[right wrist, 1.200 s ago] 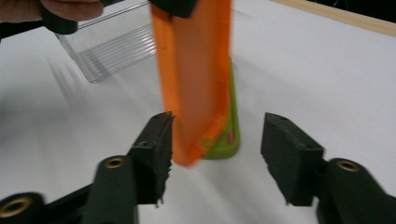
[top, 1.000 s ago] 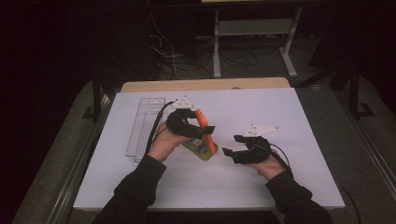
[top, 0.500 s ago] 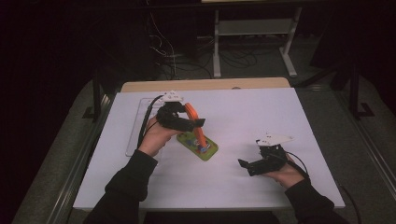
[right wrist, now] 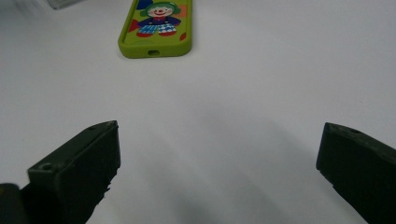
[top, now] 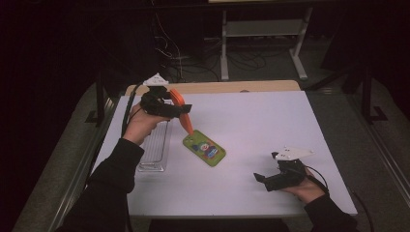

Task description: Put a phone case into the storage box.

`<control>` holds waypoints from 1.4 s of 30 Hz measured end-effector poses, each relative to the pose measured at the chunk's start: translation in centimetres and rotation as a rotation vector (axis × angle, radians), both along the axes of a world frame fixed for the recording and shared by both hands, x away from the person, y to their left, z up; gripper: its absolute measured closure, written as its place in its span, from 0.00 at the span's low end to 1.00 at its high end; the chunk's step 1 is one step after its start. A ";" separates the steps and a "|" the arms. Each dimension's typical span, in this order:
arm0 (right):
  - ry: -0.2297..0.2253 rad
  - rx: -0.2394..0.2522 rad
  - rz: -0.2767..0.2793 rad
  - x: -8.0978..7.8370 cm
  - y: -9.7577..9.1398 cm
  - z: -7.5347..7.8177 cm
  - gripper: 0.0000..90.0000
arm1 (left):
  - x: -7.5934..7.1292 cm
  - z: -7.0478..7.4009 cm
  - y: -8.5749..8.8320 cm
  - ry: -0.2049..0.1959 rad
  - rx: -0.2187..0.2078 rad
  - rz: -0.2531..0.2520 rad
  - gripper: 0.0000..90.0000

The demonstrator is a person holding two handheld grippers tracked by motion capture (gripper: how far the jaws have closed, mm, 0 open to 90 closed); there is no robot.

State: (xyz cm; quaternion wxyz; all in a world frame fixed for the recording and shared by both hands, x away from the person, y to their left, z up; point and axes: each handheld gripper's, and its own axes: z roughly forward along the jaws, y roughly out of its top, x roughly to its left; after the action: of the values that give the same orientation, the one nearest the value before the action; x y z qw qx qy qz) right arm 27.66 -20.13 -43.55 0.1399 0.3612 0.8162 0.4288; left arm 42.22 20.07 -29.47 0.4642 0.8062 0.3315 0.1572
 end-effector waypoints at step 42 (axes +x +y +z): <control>-0.010 0.003 0.011 0.1 0.4 -0.2 0.00 | 7.1 -1.4 5.6 0.040 0.154 0.405 0.17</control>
State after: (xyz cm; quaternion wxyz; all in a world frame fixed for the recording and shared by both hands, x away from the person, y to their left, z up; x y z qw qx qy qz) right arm 27.76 -19.70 -43.74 0.1411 0.3549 0.8167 0.4327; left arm 49.35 25.71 -30.91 0.3533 0.7592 0.4828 0.2563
